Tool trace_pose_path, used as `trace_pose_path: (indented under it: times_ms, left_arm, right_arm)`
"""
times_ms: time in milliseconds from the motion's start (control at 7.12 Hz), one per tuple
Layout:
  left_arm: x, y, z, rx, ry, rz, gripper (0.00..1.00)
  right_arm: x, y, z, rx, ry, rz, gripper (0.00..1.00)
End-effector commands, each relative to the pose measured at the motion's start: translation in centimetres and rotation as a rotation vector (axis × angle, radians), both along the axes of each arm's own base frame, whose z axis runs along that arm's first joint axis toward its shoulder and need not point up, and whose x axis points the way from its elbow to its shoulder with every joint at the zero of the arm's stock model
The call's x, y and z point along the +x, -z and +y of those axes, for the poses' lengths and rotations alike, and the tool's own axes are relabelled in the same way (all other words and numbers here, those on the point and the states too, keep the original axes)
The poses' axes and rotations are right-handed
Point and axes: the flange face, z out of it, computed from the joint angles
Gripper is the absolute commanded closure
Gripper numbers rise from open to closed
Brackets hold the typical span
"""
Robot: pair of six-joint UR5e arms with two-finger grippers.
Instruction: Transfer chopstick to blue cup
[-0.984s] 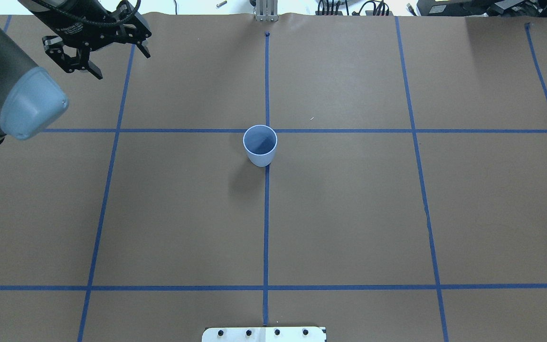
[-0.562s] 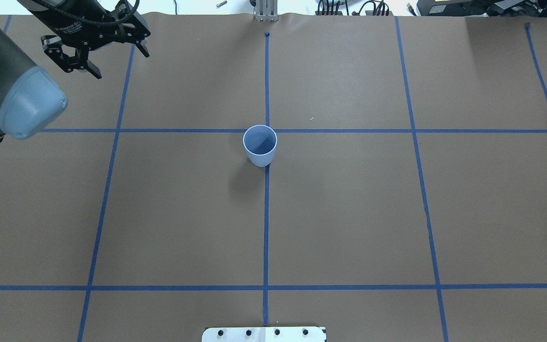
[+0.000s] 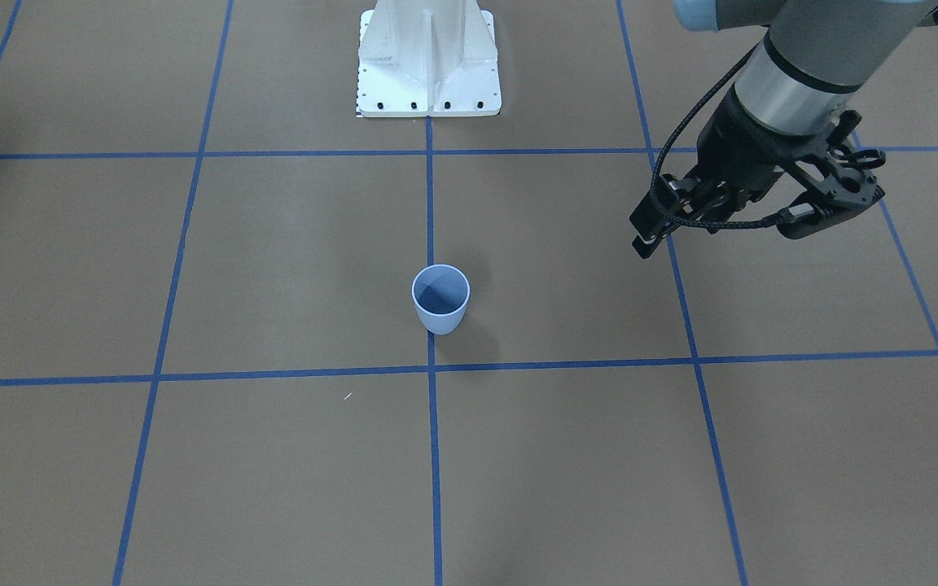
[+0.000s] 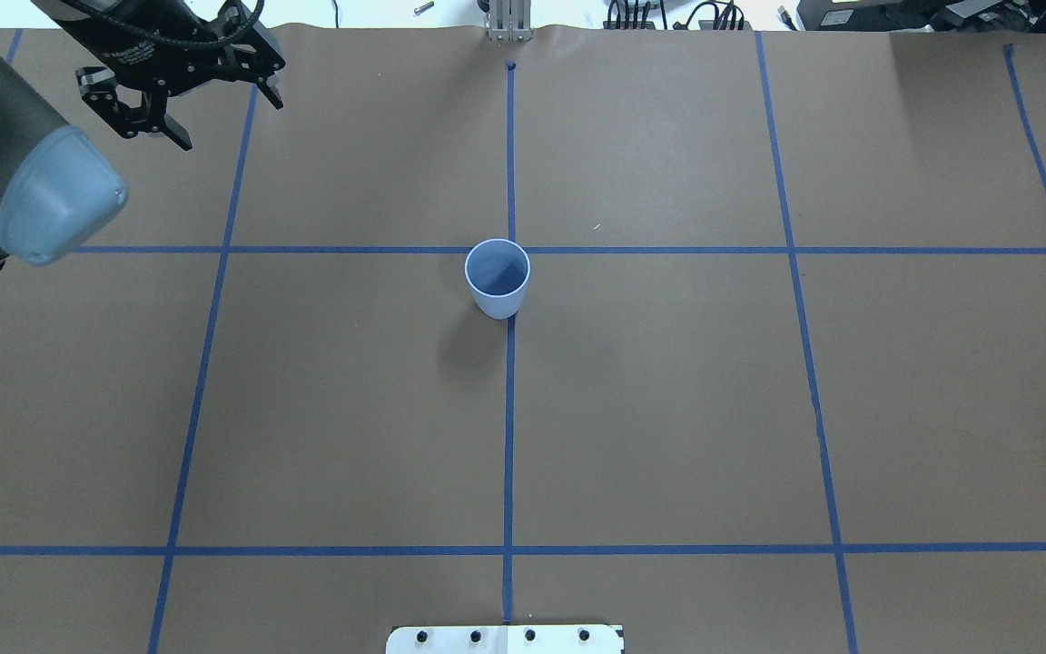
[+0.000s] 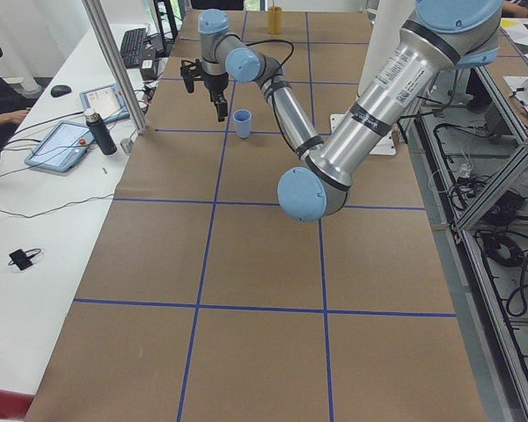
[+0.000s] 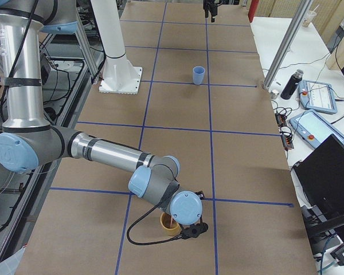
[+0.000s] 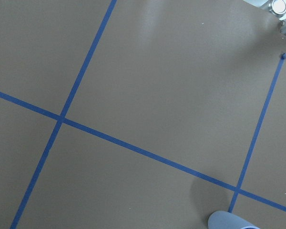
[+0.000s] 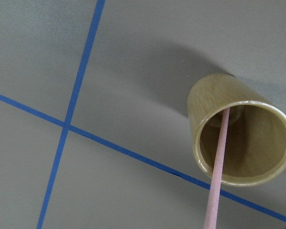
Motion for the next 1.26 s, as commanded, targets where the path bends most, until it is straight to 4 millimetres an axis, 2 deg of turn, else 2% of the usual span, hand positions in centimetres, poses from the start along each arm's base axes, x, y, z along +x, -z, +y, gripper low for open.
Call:
trace_pose_path:
  times_ms: [0, 422, 562, 703, 843, 984, 1124]
  left_arm:
    - [-0.6, 0.3, 0.1, 0.004, 0.009, 0.002, 0.02]
    - [-1.0, 0.5, 0.5, 0.004, 0.01, 0.002, 0.02]
    - [-1.0, 0.5, 0.4, 0.002, 0.01, 0.001, 0.02]
    - [-1.0, 0.5, 0.4, 0.002, 0.01, 0.001, 0.02]
    - [-1.0, 0.5, 0.4, 0.002, 0.01, 0.001, 0.02]
    - [-0.9, 0.4, 0.4, 0.001, 0.01, 0.001, 0.02]
    - [-0.8, 0.3, 0.3, -0.003, 0.009, -0.002, 0.02]
  right_arm:
    - [-0.6, -1.2, 0.5, -0.022, -0.007, -0.037, 0.0]
    - [-1.8, -0.9, 0.2, -0.017, 0.002, -0.071, 0.0]
    - [-1.8, -0.8, 0.1, -0.013, -0.004, -0.083, 0.06]
    - [-1.9, -0.8, 0.1, -0.016, -0.016, -0.106, 0.25]
    - [-1.9, -0.9, 0.2, -0.019, -0.017, -0.109, 0.48]
    - [-2.0, -1.0, 0.2, -0.023, -0.018, -0.111, 0.6]
    - [-2.1, -1.3, 0.9, -0.027, -0.019, -0.112, 0.62]
